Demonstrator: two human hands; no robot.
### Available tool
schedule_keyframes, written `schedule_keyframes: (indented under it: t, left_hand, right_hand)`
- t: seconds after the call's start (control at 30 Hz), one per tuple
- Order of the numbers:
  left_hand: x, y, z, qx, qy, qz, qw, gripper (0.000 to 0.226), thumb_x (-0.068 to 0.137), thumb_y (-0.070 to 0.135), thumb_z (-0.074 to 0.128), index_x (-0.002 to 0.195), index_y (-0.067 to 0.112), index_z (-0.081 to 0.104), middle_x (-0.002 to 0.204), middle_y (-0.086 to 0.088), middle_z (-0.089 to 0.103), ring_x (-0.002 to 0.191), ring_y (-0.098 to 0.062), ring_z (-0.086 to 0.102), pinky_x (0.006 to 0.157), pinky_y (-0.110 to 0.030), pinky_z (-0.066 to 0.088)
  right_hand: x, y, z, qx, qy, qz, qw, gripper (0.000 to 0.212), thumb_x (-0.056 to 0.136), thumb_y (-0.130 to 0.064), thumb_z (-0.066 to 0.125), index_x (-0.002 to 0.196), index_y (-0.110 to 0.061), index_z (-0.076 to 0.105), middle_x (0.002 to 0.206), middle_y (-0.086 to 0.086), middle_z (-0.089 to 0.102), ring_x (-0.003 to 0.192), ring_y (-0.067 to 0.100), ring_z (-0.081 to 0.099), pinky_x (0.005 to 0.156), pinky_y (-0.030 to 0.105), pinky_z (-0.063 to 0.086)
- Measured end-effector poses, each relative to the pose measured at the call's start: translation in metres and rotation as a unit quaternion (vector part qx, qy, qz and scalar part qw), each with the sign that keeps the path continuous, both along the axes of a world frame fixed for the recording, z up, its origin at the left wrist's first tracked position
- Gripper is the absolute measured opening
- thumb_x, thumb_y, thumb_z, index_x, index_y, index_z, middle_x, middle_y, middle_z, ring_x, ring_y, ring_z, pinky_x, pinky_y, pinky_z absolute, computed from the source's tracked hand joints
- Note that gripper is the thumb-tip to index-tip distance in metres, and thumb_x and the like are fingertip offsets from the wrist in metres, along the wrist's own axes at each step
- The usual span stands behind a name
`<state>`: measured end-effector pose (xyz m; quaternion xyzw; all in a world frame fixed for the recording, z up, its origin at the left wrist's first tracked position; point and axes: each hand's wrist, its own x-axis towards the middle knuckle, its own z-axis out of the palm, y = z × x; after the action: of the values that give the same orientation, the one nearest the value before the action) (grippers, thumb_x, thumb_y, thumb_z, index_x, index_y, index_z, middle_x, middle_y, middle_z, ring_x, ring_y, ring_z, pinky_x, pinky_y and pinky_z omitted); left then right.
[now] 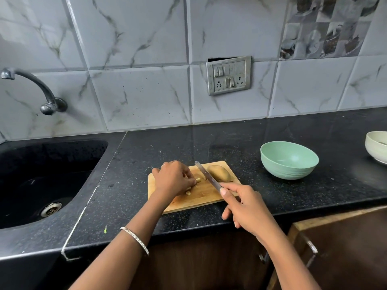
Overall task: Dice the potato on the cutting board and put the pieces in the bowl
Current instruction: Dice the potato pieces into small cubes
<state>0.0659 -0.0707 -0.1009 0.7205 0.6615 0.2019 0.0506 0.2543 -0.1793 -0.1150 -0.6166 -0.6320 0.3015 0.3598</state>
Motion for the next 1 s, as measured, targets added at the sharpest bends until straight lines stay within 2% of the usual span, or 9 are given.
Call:
schedule_keyframes:
  t: [0.07, 0.17, 0.3, 0.4, 0.5, 0.6, 0.77, 0.87, 1.0]
  left_hand:
    - [0.000, -0.002, 0.001, 0.006, -0.006, -0.002, 1.000, 0.020, 0.076, 0.054, 0.075, 0.082, 0.034, 0.074, 0.091, 0.011, 0.069, 0.106, -0.018, 0.057, 0.085, -0.042, 0.027]
    - [0.001, -0.006, 0.003, 0.009, -0.017, -0.003, 1.000, 0.012, 0.077, 0.046, 0.077, 0.080, 0.035, 0.072, 0.092, 0.012, 0.069, 0.108, -0.019, 0.056, 0.084, -0.041, 0.024]
    - [0.002, -0.009, 0.004, 0.012, -0.023, -0.004, 1.000, 0.012, 0.078, 0.040, 0.076, 0.071, 0.040, 0.065, 0.087, 0.014, 0.067, 0.105, -0.017, 0.057, 0.083, -0.040, 0.024]
    - [0.002, -0.008, 0.004, 0.006, -0.027, -0.001, 1.000, 0.016, 0.079, 0.037, 0.076, 0.069, 0.039, 0.063, 0.083, 0.015, 0.066, 0.103, -0.016, 0.058, 0.083, -0.039, 0.023]
    - [0.004, -0.006, 0.004, 0.001, -0.028, -0.004, 1.000, 0.008, 0.081, 0.036, 0.075, 0.075, 0.036, 0.069, 0.087, 0.012, 0.070, 0.102, -0.017, 0.058, 0.084, -0.039, 0.025]
    - [0.005, -0.004, 0.004, 0.001, -0.028, -0.005, 1.000, 0.003, 0.083, 0.036, 0.074, 0.081, 0.033, 0.074, 0.089, 0.011, 0.072, 0.102, -0.016, 0.058, 0.086, -0.039, 0.026]
    - [0.006, -0.004, 0.001, -0.001, -0.025, -0.002, 1.000, 0.015, 0.084, 0.032, 0.069, 0.069, 0.028, 0.069, 0.081, 0.009, 0.070, 0.097, -0.017, 0.056, 0.082, -0.038, 0.022]
    - [0.001, -0.003, -0.001, 0.030, -0.015, 0.019, 0.999, 0.016, 0.083, 0.032, 0.064, 0.074, 0.022, 0.072, 0.079, 0.006, 0.068, 0.096, -0.021, 0.057, 0.080, -0.038, 0.023]
    - [-0.009, -0.006, 0.004, 0.033, 0.014, 0.019, 0.999, 0.016, 0.088, 0.035, 0.062, 0.082, 0.026, 0.074, 0.086, 0.006, 0.069, 0.100, -0.022, 0.057, 0.082, -0.040, 0.025]
  right_hand:
    - [-0.004, -0.002, -0.002, 0.014, -0.025, 0.003, 1.000, 0.037, 0.105, -0.045, 0.044, 0.140, -0.047, 0.052, 0.066, -0.008, 0.072, 0.043, 0.009, 0.059, 0.064, 0.025, 0.056]
    - [-0.011, -0.004, -0.001, 0.018, -0.051, 0.003, 0.999, 0.038, 0.104, -0.048, 0.042, 0.141, -0.052, 0.049, 0.066, -0.008, 0.072, 0.044, 0.005, 0.059, 0.062, 0.018, 0.054]
    - [-0.016, -0.003, -0.003, 0.017, -0.088, -0.005, 0.996, 0.038, 0.104, -0.049, 0.041, 0.142, -0.054, 0.047, 0.067, -0.008, 0.071, 0.050, -0.003, 0.060, 0.074, 0.028, 0.058]
    - [-0.020, -0.001, -0.006, 0.024, -0.106, -0.012, 0.994, 0.038, 0.104, -0.049, 0.042, 0.141, -0.055, 0.046, 0.069, -0.006, 0.070, 0.055, 0.003, 0.063, 0.080, 0.036, 0.058]
    - [-0.023, 0.002, -0.008, 0.016, -0.122, -0.014, 0.992, 0.039, 0.104, -0.048, 0.041, 0.143, -0.054, 0.044, 0.090, -0.002, 0.071, 0.081, 0.020, 0.070, 0.083, 0.040, 0.057]
    - [-0.025, 0.005, -0.007, 0.007, -0.139, -0.007, 0.990, 0.041, 0.105, -0.044, 0.041, 0.145, -0.048, 0.045, 0.104, 0.001, 0.071, 0.092, 0.025, 0.070, 0.086, 0.041, 0.057]
    - [-0.024, 0.006, -0.002, -0.004, -0.152, 0.005, 0.988, 0.041, 0.106, -0.041, 0.041, 0.147, -0.044, 0.044, 0.103, 0.000, 0.070, 0.094, 0.025, 0.069, 0.085, 0.041, 0.057]
    - [-0.025, 0.003, -0.001, 0.005, -0.164, 0.005, 0.986, 0.042, 0.106, -0.041, 0.041, 0.147, -0.046, 0.043, 0.104, 0.001, 0.071, 0.092, 0.023, 0.069, 0.084, 0.042, 0.058]
    - [-0.021, -0.001, 0.002, 0.040, -0.154, -0.001, 0.987, 0.041, 0.105, -0.045, 0.041, 0.145, -0.052, 0.043, 0.100, -0.002, 0.072, 0.089, 0.021, 0.069, 0.084, 0.039, 0.056]
